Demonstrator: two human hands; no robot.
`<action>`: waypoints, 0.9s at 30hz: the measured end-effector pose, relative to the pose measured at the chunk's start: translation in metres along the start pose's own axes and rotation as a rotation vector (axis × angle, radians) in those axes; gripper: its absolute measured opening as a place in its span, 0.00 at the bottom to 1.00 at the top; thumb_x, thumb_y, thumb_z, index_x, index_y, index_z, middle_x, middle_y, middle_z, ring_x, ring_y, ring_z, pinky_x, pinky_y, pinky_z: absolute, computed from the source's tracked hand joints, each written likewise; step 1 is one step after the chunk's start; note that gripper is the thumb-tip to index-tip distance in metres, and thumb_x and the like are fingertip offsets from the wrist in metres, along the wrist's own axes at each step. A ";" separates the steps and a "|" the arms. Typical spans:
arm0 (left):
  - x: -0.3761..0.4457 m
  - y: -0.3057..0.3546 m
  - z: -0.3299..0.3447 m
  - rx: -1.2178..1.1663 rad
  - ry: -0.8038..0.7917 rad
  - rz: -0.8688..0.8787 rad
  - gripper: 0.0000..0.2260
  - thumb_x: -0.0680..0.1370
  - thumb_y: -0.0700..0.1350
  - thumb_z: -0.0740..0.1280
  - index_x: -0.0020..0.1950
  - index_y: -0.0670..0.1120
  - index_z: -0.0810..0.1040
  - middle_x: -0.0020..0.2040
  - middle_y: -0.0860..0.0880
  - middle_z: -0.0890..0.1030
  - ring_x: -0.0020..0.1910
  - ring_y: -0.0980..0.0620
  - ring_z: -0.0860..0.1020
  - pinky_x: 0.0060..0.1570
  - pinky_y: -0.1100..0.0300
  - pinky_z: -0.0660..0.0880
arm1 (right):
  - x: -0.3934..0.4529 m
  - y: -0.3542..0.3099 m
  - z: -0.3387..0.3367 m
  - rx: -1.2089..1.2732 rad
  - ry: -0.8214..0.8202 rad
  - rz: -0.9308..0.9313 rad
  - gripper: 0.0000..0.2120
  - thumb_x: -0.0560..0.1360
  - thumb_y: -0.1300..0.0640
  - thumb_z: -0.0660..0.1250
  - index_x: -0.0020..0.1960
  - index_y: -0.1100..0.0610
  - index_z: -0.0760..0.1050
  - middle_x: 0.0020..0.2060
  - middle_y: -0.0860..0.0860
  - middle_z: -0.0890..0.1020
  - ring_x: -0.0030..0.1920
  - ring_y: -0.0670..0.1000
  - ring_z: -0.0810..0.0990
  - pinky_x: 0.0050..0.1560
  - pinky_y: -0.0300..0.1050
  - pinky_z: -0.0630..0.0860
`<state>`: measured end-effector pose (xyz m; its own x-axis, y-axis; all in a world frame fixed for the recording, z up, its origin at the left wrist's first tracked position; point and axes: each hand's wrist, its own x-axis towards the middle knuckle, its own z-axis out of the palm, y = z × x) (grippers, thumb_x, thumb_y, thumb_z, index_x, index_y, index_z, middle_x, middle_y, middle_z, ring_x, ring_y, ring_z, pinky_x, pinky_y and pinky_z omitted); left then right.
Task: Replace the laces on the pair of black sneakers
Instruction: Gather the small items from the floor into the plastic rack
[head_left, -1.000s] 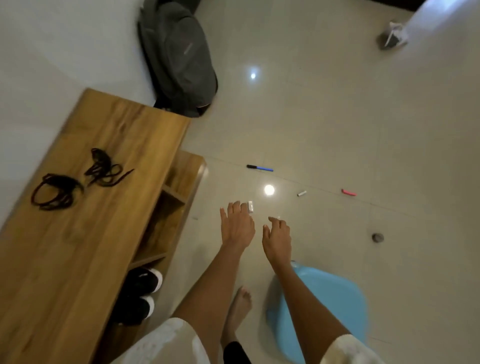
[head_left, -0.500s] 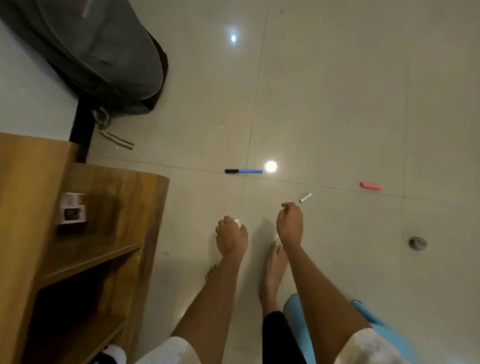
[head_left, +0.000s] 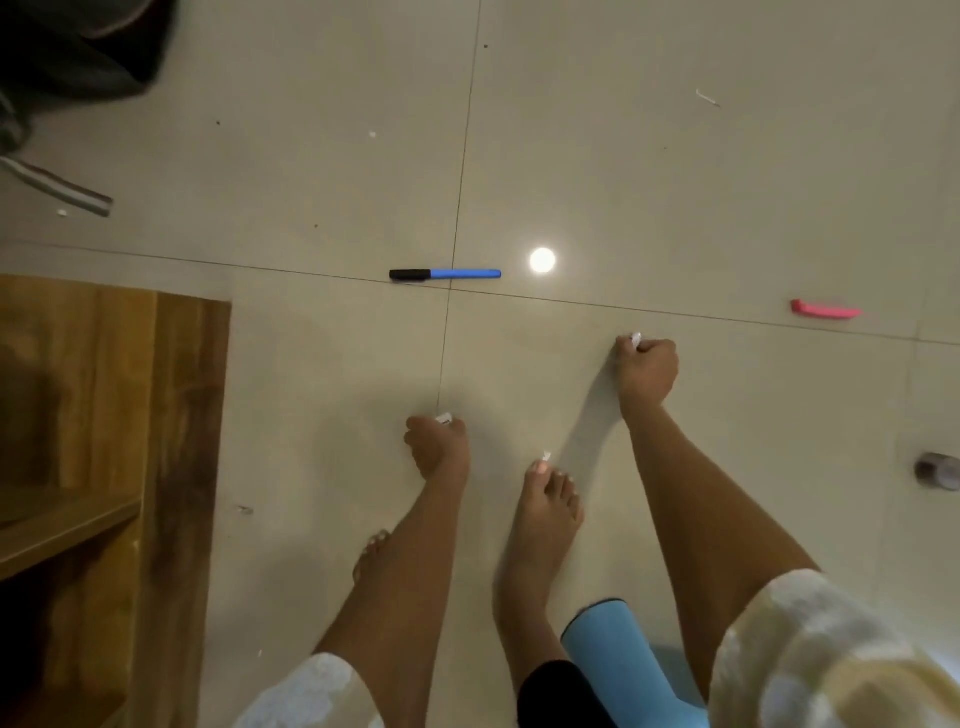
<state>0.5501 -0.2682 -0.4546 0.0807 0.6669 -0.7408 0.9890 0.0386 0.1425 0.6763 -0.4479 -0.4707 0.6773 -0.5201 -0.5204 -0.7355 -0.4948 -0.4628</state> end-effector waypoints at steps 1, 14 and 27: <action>0.000 0.003 -0.002 0.021 0.018 0.050 0.20 0.77 0.44 0.65 0.63 0.36 0.65 0.62 0.37 0.73 0.59 0.36 0.75 0.53 0.48 0.73 | -0.003 -0.004 0.000 -0.031 -0.012 -0.020 0.13 0.78 0.53 0.63 0.50 0.64 0.74 0.46 0.55 0.78 0.45 0.53 0.75 0.45 0.42 0.68; 0.064 0.151 -0.037 0.535 0.266 1.074 0.04 0.72 0.33 0.69 0.45 0.39 0.78 0.40 0.41 0.77 0.37 0.41 0.76 0.33 0.54 0.68 | -0.064 -0.088 0.062 0.076 -0.367 -0.346 0.08 0.78 0.54 0.64 0.50 0.59 0.74 0.39 0.47 0.77 0.39 0.46 0.75 0.36 0.32 0.67; 0.012 0.113 -0.099 -0.091 -0.133 0.554 0.16 0.73 0.42 0.69 0.29 0.45 0.67 0.29 0.51 0.67 0.28 0.53 0.65 0.30 0.60 0.62 | -0.140 -0.116 0.023 0.156 -0.580 -0.134 0.06 0.79 0.58 0.55 0.50 0.58 0.70 0.38 0.52 0.75 0.38 0.50 0.75 0.42 0.46 0.76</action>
<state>0.6505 -0.1826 -0.3825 0.6044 0.5069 -0.6146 0.7806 -0.2225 0.5841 0.6664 -0.3024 -0.3607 0.6765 0.0246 -0.7360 -0.6685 -0.3989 -0.6277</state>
